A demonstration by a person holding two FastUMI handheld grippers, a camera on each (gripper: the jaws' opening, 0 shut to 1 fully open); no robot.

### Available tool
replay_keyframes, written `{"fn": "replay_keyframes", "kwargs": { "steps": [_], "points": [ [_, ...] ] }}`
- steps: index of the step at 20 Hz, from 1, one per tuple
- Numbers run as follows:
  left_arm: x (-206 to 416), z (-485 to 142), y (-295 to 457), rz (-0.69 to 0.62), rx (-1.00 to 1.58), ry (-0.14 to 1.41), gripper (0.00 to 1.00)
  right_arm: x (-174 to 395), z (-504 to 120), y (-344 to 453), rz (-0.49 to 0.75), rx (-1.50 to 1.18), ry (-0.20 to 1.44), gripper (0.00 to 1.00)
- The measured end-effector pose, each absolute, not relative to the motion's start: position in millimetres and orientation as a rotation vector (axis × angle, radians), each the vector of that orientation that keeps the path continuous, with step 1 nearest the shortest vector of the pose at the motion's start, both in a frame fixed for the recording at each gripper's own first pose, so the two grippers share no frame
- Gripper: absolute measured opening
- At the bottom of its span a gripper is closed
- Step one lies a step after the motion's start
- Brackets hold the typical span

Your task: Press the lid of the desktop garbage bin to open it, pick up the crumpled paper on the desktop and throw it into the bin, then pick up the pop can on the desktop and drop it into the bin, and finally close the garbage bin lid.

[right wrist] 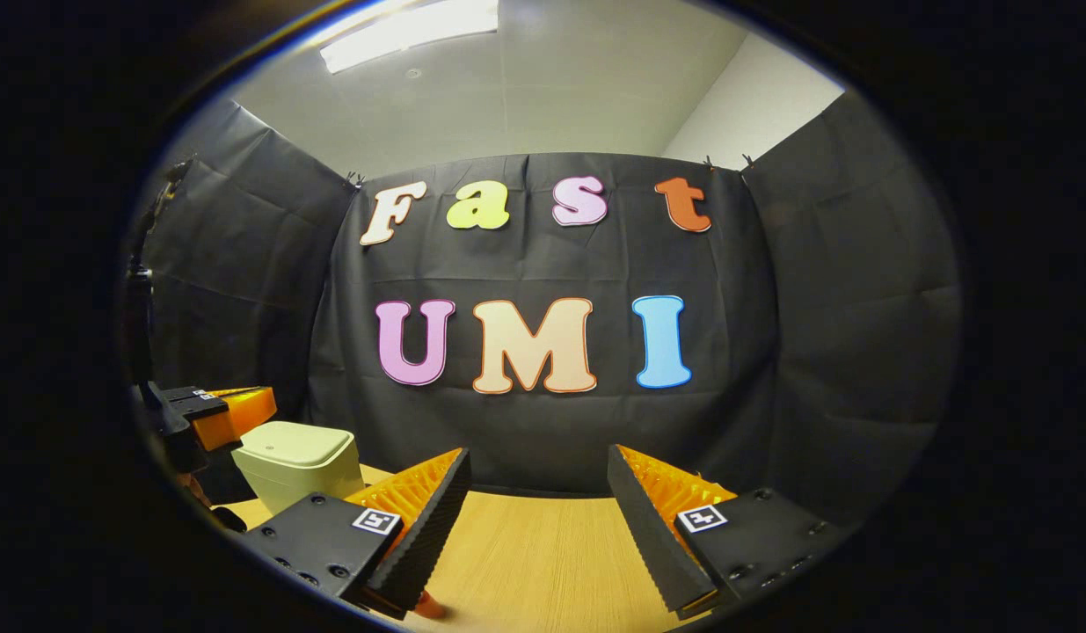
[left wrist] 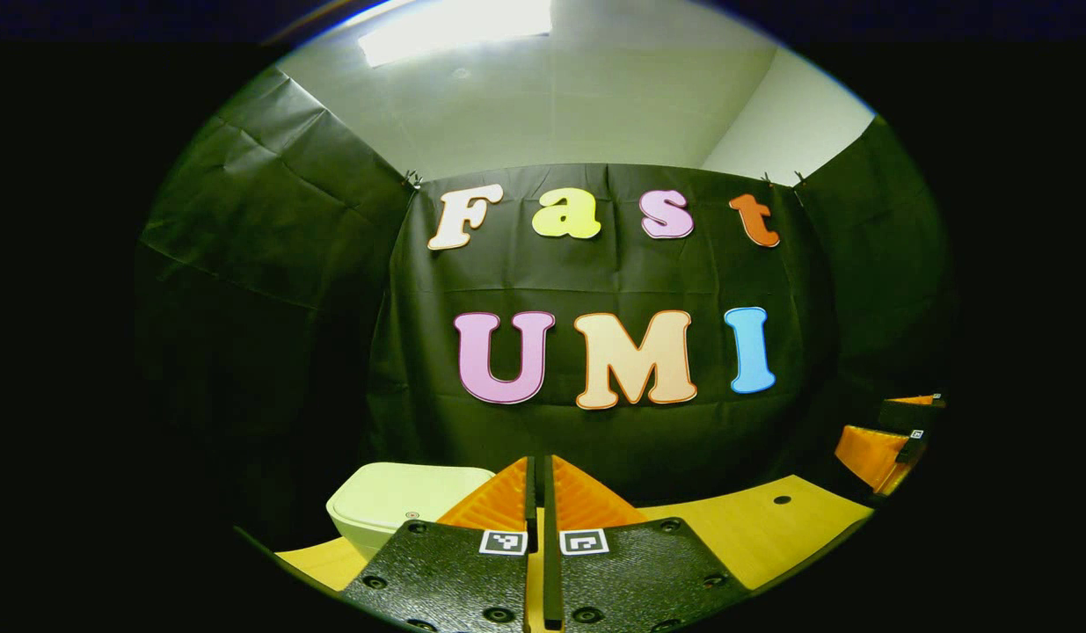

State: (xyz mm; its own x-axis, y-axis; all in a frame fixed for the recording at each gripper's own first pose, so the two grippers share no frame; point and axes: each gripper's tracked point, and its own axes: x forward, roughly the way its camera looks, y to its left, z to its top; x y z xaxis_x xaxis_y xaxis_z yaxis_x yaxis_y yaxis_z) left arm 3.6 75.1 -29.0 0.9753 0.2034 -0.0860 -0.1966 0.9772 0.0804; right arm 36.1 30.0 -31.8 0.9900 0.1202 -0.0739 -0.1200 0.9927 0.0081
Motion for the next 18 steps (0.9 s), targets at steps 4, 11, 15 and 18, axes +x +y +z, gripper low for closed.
{"fn": "replay_keyframes", "kwargs": {
  "steps": [4, 11, 15, 18],
  "points": [
    [7.7, -41.9, 119.9, 0.291, 0.123, 0.117, 0.00, 34.7, -35.9, 30.9, 0.116, -0.003, 0.085, 1.00],
    [12.1, -87.0, 197.8, 0.419, 0.141, 0.221, 0.00, 30.3, -44.8, 25.4, 0.086, -0.015, 0.112, 1.00],
    [17.7, -118.8, 215.7, 0.428, 0.127, 0.297, 0.00, 26.4, -48.1, 25.3, 0.074, -0.030, 0.120, 0.98],
    [13.4, -144.5, 217.7, 0.431, 0.092, 0.376, 0.00, 22.6, -51.5, 25.5, 0.064, -0.038, 0.134, 1.00]
  ]
}}
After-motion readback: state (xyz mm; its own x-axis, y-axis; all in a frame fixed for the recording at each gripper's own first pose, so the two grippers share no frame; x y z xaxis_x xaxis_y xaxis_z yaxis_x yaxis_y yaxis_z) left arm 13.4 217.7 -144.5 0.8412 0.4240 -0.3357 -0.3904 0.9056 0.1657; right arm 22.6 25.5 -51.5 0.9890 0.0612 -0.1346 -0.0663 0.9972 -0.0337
